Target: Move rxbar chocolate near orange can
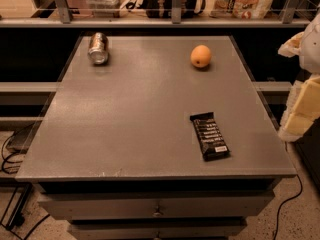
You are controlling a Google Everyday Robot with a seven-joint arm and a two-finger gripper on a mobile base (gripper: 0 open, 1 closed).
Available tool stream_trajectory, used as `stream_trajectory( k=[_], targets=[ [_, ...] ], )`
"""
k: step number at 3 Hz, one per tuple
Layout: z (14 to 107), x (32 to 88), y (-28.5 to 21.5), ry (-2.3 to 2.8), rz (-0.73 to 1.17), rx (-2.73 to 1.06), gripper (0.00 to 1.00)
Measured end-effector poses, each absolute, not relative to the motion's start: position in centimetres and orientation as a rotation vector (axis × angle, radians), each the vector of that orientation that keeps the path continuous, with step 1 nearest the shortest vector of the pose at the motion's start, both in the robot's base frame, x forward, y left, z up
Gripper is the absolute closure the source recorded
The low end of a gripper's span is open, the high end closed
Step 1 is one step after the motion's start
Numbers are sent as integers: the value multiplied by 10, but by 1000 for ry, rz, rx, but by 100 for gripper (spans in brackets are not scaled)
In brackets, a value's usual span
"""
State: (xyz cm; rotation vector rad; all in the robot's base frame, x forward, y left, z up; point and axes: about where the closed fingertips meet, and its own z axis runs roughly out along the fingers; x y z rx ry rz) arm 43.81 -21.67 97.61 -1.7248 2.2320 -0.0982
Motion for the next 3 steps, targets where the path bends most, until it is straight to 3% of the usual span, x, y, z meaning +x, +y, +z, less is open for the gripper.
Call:
stream_trajectory(
  k=[2,3],
  targets=[
    [974,442,-219,2205,-43,-1722,0],
    [955,444,-206,2119,83,-1767,0]
  ],
)
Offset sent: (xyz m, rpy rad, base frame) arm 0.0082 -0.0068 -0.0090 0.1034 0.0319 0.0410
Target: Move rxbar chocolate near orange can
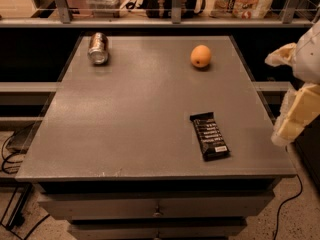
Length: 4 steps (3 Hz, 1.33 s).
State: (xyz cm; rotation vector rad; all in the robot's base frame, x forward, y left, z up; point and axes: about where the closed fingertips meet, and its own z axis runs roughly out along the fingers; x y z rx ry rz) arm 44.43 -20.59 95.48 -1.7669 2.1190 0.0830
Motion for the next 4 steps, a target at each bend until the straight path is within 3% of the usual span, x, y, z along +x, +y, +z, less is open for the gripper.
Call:
stream_trajectory(
  k=[4],
  targets=[
    [850,480,-134,1926,209,-1824,0]
  ],
)
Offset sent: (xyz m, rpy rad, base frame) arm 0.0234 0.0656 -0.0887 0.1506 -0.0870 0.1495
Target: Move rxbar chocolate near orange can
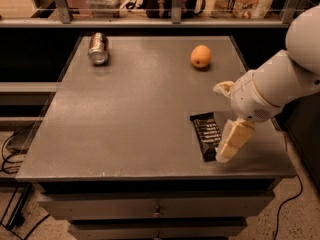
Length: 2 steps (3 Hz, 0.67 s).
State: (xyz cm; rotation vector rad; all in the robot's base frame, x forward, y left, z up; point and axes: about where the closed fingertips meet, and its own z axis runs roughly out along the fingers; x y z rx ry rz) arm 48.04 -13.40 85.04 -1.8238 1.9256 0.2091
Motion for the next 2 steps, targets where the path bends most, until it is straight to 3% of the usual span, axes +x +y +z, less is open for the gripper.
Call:
stream_trajectory(
  k=[1,2],
  targets=[
    [827,483,-128,1946,224,-1858,0],
    [812,484,-126,1963,251,-1889,17]
  ],
)
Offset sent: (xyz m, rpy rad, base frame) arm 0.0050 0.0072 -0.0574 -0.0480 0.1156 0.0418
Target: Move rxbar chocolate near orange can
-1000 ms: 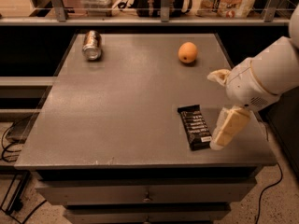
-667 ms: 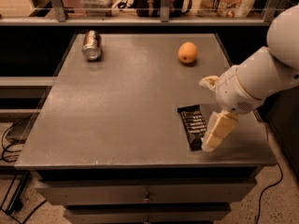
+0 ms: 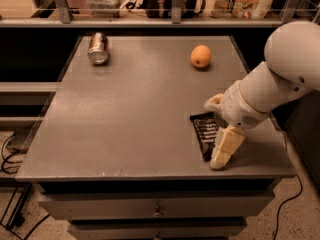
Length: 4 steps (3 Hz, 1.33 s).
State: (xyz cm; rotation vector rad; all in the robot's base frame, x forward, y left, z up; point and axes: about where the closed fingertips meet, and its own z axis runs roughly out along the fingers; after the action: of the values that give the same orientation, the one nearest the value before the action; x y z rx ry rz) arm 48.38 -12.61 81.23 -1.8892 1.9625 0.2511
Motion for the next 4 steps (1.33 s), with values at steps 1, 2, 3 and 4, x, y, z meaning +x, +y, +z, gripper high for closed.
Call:
stream_trajectory(
  k=[1,2,3,4],
  targets=[
    [812,484,-126,1969,258,-1895,40],
    [819,484,-126,1969,258,-1895,64],
    [824,484,-126,1970,258,-1895,87],
    [825,484,-126,1970,257,-1894,100]
  ],
)
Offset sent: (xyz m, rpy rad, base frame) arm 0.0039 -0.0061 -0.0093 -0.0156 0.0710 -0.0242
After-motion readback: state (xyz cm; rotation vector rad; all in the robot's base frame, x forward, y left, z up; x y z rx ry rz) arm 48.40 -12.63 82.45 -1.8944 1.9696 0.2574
